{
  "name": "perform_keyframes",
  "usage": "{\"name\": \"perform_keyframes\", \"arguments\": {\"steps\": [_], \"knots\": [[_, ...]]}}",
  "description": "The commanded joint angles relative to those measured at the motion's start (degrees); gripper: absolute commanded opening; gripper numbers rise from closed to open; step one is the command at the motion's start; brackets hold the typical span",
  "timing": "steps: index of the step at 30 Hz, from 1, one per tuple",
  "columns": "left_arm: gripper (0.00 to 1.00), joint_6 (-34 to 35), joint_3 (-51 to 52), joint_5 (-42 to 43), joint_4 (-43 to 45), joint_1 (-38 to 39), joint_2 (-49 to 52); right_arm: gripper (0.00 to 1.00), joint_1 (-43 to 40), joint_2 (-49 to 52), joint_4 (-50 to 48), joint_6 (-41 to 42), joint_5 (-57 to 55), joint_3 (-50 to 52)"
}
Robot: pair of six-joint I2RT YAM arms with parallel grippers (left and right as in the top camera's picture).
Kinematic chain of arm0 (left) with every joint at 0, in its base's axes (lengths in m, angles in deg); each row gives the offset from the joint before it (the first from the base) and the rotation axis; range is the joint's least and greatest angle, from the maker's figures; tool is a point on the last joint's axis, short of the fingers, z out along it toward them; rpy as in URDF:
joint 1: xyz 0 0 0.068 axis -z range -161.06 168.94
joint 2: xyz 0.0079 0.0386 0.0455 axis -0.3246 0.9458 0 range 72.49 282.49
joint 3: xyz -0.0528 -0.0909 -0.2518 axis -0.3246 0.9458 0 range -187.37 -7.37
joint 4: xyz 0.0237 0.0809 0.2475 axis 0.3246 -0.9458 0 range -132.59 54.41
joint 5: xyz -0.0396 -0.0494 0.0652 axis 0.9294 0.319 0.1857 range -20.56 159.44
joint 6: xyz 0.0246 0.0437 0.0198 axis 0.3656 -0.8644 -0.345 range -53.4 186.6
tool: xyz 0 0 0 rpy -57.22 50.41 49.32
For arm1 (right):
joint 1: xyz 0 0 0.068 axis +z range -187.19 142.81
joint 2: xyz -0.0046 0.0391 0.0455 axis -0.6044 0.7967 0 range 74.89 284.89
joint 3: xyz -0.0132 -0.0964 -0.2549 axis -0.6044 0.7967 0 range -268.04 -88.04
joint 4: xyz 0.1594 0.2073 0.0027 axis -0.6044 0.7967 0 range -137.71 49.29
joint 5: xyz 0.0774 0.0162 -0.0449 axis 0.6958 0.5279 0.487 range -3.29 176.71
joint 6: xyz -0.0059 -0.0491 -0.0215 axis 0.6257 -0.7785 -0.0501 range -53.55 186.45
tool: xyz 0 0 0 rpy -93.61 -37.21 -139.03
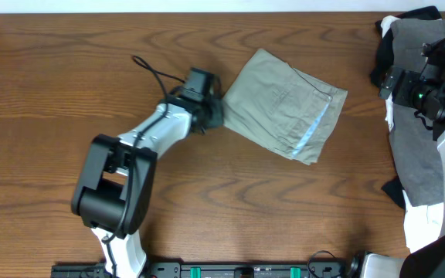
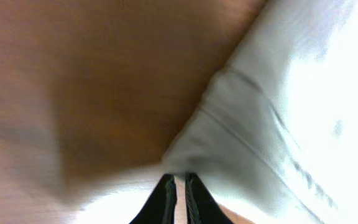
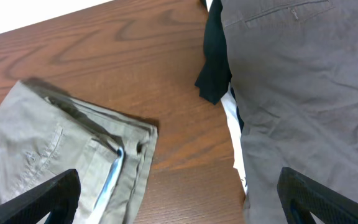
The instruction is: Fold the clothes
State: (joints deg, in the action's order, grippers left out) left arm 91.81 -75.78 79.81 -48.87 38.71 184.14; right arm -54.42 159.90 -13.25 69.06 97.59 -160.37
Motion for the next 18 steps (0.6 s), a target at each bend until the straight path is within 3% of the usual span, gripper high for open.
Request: {"name": "perform_keyframes", "arguments": {"steps": [1,7,9,12,18], "knots": [[0.10,-3.8,0.2,-4.0,3.7,-3.4,0.3,0.99,-0.1,0.3,-0.2,0.5,-0.1,0.3],[0.06,-3.3,-3.5,8.0,1.3,-6.1,-3.0,0.99,-0.1,0.3,-0.2,0.5,-0.1,0.3],[0.06,0.3,-3.5,11.9,0.3,-5.1,-5.2,0.99,-0.1,0.3,-0.2,0.5,-0.1,0.3],[0.06,4.2,-3.5,14.5,-1.3,-2.1,-6.7,0.99,-0.1,0.3,-0.2,0.5,-0.1,0.3],[0.07,4.9,-3.5,13.9,0.5,6.8,-6.0,0.99,-0.1,0.3,-0.2,0.5,-0.1,0.3]]}}
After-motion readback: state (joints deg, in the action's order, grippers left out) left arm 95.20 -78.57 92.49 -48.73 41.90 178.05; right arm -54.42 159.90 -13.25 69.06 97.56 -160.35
